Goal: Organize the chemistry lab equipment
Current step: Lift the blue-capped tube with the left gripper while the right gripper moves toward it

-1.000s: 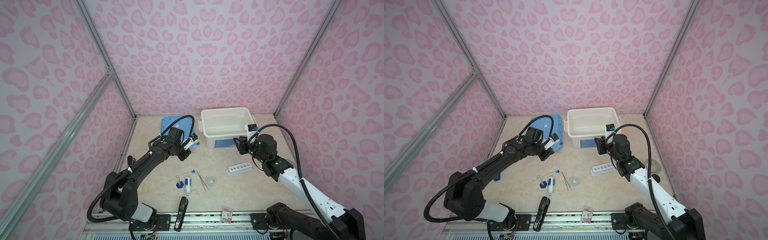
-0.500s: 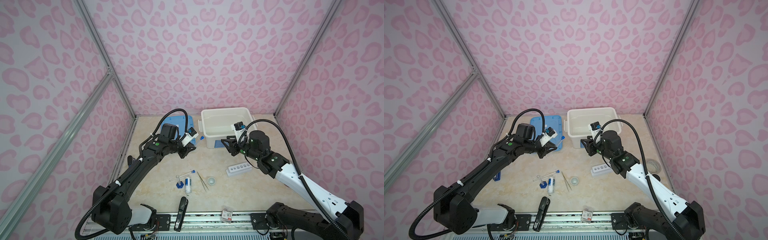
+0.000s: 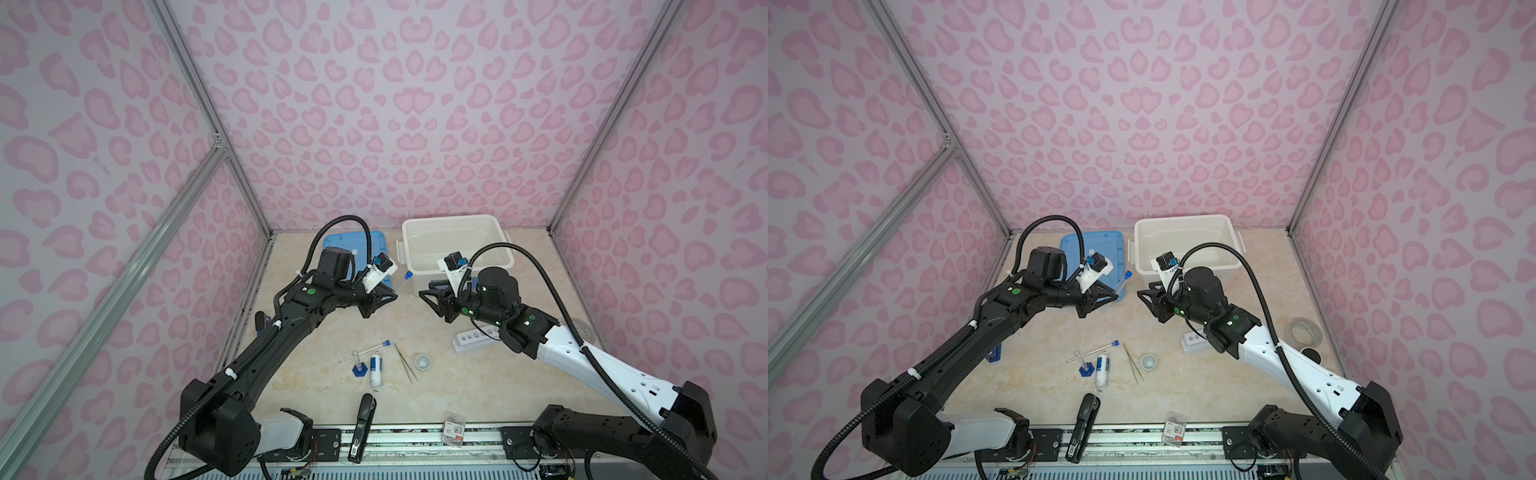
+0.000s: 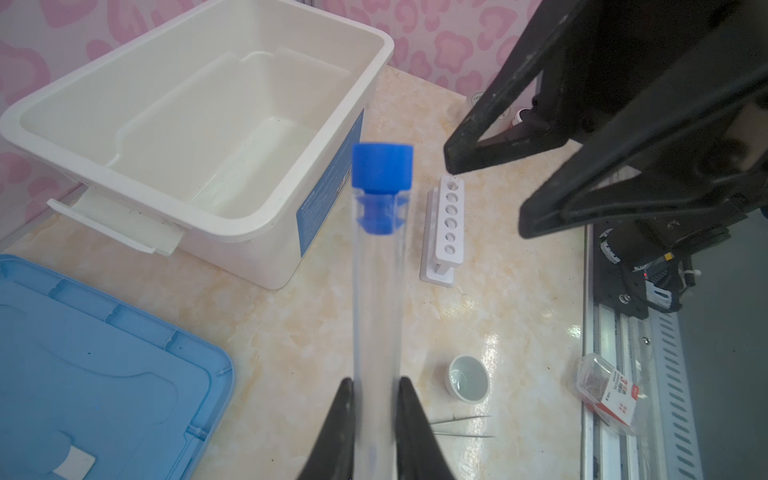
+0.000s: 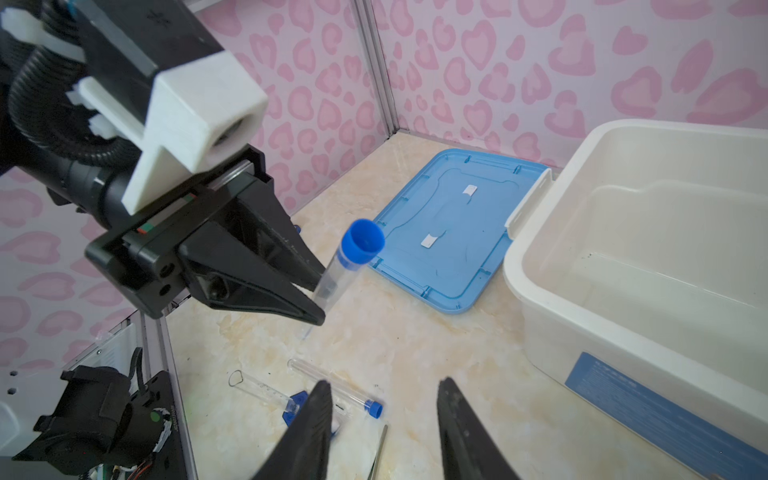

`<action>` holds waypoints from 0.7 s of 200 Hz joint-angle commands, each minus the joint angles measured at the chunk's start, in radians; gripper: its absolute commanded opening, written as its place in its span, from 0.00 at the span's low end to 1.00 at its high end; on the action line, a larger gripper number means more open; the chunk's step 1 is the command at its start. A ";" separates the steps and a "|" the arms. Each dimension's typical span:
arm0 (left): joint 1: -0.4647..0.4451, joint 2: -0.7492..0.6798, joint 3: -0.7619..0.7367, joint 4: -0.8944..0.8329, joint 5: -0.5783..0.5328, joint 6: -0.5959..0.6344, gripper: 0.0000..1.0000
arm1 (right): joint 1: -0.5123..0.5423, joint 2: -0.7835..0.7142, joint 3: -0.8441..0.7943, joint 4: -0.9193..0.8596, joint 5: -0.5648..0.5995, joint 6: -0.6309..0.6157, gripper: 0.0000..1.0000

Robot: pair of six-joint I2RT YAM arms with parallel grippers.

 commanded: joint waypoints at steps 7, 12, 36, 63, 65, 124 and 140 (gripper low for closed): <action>-0.002 -0.013 -0.002 0.026 0.052 -0.007 0.17 | 0.001 0.023 0.001 0.122 -0.029 0.047 0.41; -0.002 -0.014 -0.002 0.027 0.056 -0.007 0.17 | 0.001 0.028 0.002 0.133 -0.034 0.051 0.41; -0.005 -0.020 -0.002 0.026 0.064 -0.006 0.17 | 0.002 0.052 0.011 0.187 -0.059 0.073 0.40; -0.007 -0.030 -0.005 0.027 0.068 -0.004 0.16 | 0.001 0.083 0.029 0.213 -0.082 0.087 0.39; -0.007 -0.030 -0.005 0.027 0.067 -0.004 0.16 | 0.002 0.085 0.030 0.216 -0.083 0.088 0.39; -0.010 -0.037 -0.009 0.030 0.068 -0.001 0.16 | 0.010 0.122 0.050 0.245 -0.104 0.102 0.38; -0.011 -0.039 -0.008 0.030 0.070 -0.001 0.16 | 0.012 0.129 0.054 0.252 -0.108 0.101 0.37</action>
